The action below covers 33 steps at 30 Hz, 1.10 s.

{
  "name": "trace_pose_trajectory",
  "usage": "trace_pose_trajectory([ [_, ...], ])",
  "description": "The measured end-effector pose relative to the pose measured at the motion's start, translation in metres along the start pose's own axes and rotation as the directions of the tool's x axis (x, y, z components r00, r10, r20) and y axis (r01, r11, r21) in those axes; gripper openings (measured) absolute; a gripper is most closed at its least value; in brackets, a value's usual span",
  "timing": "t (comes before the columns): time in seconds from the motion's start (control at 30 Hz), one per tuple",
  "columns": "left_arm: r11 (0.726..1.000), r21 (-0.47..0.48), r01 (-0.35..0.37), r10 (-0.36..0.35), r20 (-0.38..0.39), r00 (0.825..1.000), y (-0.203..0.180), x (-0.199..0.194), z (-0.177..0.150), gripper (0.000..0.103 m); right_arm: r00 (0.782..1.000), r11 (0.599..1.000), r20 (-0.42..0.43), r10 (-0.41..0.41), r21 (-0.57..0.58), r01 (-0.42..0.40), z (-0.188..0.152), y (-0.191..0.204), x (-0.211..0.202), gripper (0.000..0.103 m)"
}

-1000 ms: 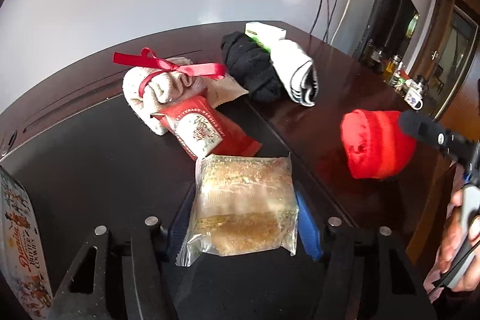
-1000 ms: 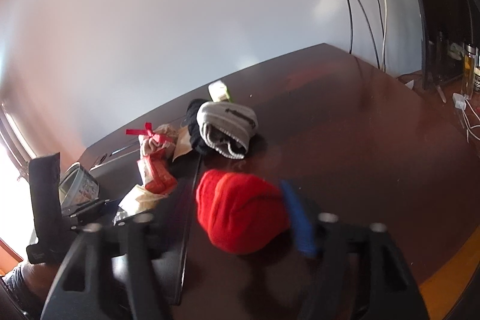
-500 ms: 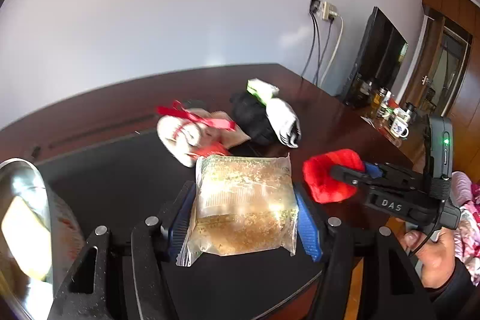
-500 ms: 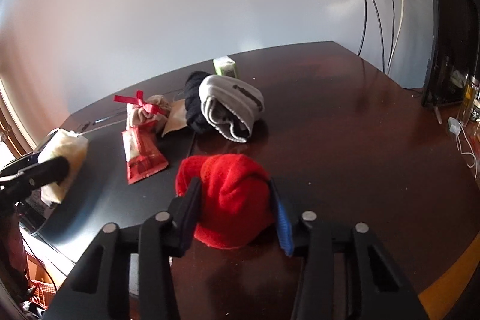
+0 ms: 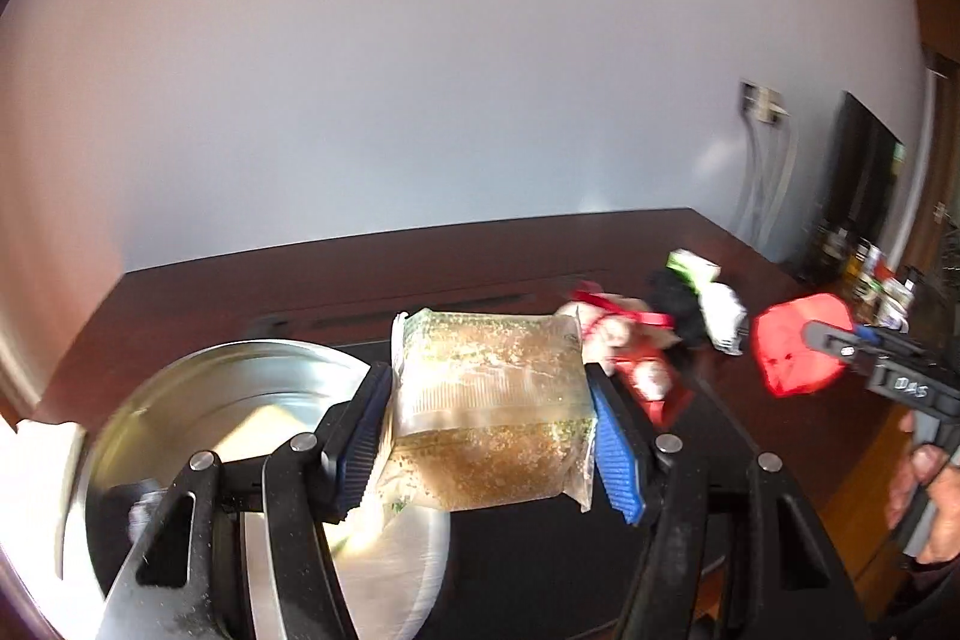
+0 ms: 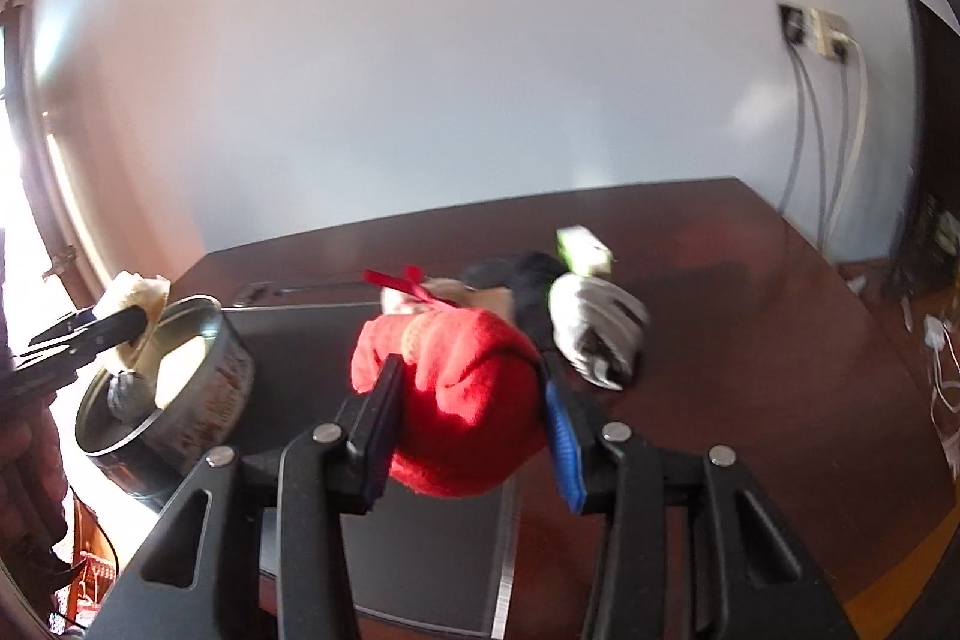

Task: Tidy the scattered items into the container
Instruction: 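Carry the red glove and food bag over the tin and release both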

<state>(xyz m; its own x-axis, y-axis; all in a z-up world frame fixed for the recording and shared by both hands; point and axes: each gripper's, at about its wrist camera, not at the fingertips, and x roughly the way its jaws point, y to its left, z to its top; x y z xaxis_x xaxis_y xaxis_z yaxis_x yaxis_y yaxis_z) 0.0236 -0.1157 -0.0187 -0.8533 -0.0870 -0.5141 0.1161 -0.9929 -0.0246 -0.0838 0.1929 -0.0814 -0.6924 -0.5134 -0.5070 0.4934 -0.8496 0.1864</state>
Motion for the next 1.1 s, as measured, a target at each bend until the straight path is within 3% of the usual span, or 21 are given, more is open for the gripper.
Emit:
trace_pose_trajectory([
  [0.27,0.994,-0.046,-0.095,0.095,0.002,0.995,0.048,-0.008,-0.013,0.064,0.997,0.995,0.004,0.08,-0.065,-0.08,0.017,0.054,0.009,0.044],
  [0.6,0.972,-0.056,-0.229,0.23,0.009,0.973,0.094,-0.022,-0.028,0.064,0.98,0.96,-0.015,0.197,-0.199,-0.196,0.032,0.145,0.025,0.044],
  [0.8,0.96,-0.089,-0.264,0.263,-0.023,0.965,0.123,-0.022,-0.042,0.064,0.961,0.92,-0.038,0.273,-0.281,-0.273,0.037,0.204,0.037,0.044],
  [1.1,0.946,-0.107,-0.307,0.305,-0.033,0.952,0.146,-0.022,-0.053,0.064,0.952,0.894,-0.106,0.289,-0.327,-0.308,0.022,0.243,0.06,0.044],
])
